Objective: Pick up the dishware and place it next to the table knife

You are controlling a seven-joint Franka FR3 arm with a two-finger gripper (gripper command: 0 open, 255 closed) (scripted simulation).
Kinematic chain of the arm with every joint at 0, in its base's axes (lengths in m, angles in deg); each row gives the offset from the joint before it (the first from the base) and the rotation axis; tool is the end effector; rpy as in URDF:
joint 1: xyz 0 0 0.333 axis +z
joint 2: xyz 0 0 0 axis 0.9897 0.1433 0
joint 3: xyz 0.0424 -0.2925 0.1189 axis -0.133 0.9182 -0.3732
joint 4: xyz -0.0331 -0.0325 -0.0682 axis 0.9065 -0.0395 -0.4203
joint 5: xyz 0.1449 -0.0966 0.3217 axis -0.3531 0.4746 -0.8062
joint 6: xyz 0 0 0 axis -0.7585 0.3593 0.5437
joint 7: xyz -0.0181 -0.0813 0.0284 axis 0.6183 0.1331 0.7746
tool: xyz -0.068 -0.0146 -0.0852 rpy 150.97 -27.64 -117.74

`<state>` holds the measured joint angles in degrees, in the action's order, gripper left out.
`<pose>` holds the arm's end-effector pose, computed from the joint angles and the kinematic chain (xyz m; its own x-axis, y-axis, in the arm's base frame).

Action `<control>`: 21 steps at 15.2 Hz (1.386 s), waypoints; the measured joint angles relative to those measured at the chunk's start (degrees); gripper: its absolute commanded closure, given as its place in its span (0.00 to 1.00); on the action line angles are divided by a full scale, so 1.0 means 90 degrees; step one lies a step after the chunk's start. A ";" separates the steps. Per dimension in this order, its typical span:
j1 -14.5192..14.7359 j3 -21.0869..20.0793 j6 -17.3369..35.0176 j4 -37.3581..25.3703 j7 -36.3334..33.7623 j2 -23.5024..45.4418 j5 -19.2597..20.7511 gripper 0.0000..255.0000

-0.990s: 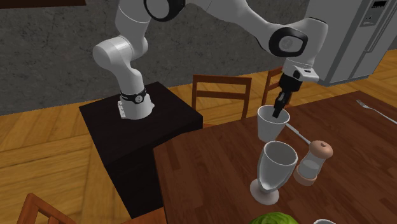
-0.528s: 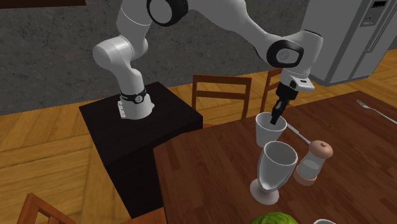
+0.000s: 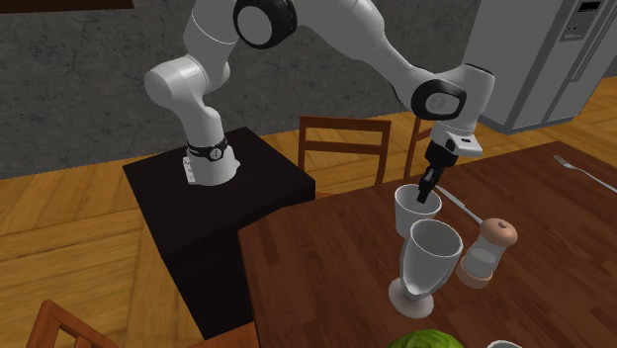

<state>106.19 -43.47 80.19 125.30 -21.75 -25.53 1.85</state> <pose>0.5429 0.4013 0.2401 0.9770 0.2094 -0.0396 0.2131 -0.9573 0.1955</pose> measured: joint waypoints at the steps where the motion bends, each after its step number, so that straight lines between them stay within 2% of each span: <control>1: 0.0001 0.0001 0.0007 0.0002 -0.0002 0.0004 0.0002 1.00; 4: 0.0000 0.0003 0.0016 0.0008 -0.0004 0.0006 0.0004 1.00; 5: 0.0000 0.0003 0.0017 0.0009 -0.0005 0.0006 0.0004 0.00; 11: -0.0001 0.0003 0.0019 0.0010 -0.0005 0.0004 0.0004 0.00; 16: 0.0036 -0.0094 -0.0522 -0.0271 0.0091 -0.0274 -0.0132 0.00; 21: 0.0043 -0.0108 -0.0586 -0.0285 0.0094 -0.0316 -0.0149 0.00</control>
<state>106.57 -44.44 74.91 122.73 -20.90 -28.37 0.50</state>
